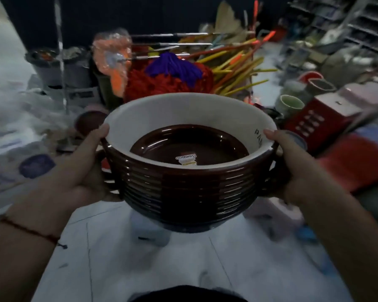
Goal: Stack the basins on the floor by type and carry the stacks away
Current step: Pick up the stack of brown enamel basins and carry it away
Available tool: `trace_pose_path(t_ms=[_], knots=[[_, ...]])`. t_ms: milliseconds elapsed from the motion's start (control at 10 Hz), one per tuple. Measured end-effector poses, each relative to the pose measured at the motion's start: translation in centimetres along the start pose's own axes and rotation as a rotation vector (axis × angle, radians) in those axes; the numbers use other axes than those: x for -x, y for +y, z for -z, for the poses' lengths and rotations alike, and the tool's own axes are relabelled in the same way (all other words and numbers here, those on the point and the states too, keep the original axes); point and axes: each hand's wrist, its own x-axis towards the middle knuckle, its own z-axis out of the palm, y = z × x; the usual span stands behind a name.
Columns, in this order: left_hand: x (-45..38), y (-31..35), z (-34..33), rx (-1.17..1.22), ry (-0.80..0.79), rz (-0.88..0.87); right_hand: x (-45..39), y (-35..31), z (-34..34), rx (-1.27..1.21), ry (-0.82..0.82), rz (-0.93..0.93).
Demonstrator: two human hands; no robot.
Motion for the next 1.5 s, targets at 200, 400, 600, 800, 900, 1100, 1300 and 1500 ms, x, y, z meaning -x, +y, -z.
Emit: trace_pose_path(t_ms=[200, 400, 600, 800, 900, 1100, 1300, 1500], knots=[[-1.6, -0.9, -5.2, -0.244, -0.266, 0.121, 5.3, 4.4, 5.3, -0.237, 0.245, 0.014], [0.2, -3.5, -13.7, -0.444, -0.438, 0.1, 12.0, 9.0, 13.0, -0.435, 0.386, 0.073], [4.5, -8.6, -22.6, -0.59, -0.563, 0.087, 18.5, 13.2, 22.0, -0.553, 0.495, 0.09], [11.0, -16.7, -31.6, -0.647, -0.694, 0.125, 25.2, 17.0, 30.6, -0.672, 0.634, 0.124], [13.1, -20.5, -35.6, -0.653, -0.719, 0.157, 28.0, 18.1, 33.7, -0.706, 0.679, 0.157], [15.5, -25.4, -43.1, -0.787, -0.854, 0.212, 31.3, 21.0, 40.2, -0.798, 0.785, 0.172], [16.3, -29.6, -51.2, -0.914, -0.969, 0.293, 31.4, 21.7, 45.4, -0.896, 0.901, 0.159], [15.2, -31.5, -59.6, -0.974, -1.035, 0.306, 28.5, 19.2, 50.0, -0.989, 0.982, 0.106]])
